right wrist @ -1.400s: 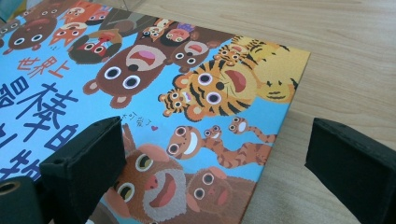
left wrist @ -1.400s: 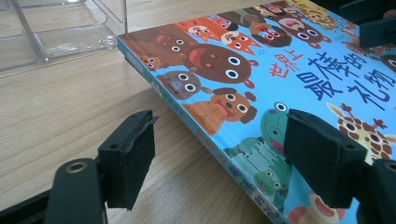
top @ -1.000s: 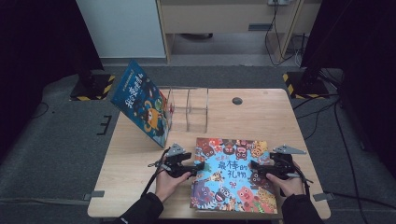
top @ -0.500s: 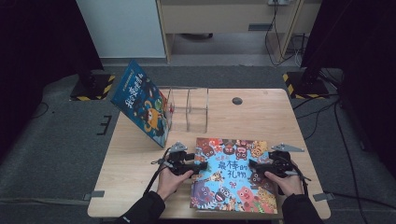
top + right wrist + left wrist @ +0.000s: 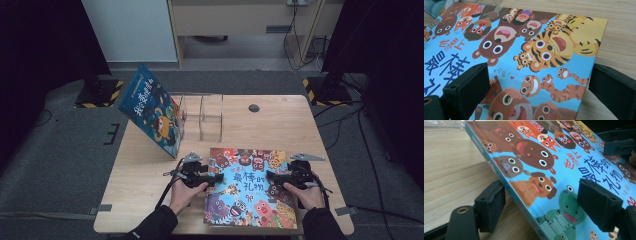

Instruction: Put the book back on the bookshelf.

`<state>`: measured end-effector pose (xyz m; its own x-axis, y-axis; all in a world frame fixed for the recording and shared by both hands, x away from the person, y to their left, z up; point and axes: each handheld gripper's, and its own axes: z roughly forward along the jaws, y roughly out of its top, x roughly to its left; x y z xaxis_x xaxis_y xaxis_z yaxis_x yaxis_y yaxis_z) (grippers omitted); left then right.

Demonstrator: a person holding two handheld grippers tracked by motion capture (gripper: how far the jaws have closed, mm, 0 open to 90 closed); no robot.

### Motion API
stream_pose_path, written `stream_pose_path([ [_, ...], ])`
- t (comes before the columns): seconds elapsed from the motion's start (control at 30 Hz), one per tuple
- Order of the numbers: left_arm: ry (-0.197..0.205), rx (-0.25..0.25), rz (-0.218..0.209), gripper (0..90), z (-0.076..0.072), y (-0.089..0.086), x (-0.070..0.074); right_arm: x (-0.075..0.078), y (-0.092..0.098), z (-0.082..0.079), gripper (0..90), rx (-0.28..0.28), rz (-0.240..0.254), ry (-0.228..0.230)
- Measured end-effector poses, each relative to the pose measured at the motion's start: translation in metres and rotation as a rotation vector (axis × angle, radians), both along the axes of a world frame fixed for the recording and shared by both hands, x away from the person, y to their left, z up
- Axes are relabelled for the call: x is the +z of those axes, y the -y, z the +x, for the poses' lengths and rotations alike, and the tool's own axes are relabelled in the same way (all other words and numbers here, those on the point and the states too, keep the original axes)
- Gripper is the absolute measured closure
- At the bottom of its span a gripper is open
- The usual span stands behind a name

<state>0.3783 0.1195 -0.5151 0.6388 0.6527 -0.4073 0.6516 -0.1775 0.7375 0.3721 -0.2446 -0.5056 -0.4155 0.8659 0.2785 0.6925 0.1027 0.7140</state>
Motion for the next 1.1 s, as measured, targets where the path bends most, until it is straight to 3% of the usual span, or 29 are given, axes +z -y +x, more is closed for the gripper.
stream_pose_path([
  [0.07,-0.009,-0.003,-0.007,23.0,0.001,-0.001,0.000,-0.001,0.000,0.001,3.4,0.000,0.002,-0.002],
  [0.23,-0.011,-0.004,-0.005,23.0,0.001,0.000,0.000,-0.004,0.000,0.002,3.8,-0.006,0.063,-0.041],
  [0.4,-0.013,0.004,0.005,23.6,0.000,0.000,0.001,-0.001,-0.002,0.003,4.8,-0.011,0.043,-0.060],
  [0.57,-0.037,0.014,0.010,28.6,0.000,-0.004,0.005,0.005,0.001,0.003,13.1,-0.026,0.041,-0.068],
  [0.9,0.037,0.016,0.003,33.5,-0.008,-0.008,0.021,0.017,0.001,-0.002,16.5,-0.014,0.039,0.025],
  [1.03,0.053,0.008,-0.045,35.3,-0.009,-0.012,0.028,0.026,-0.001,-0.003,18.6,-0.006,0.050,0.080],
  [1.1,0.063,0.006,-0.049,35.8,-0.010,-0.013,0.031,0.029,-0.003,-0.003,19.1,-0.003,0.056,0.101],
])
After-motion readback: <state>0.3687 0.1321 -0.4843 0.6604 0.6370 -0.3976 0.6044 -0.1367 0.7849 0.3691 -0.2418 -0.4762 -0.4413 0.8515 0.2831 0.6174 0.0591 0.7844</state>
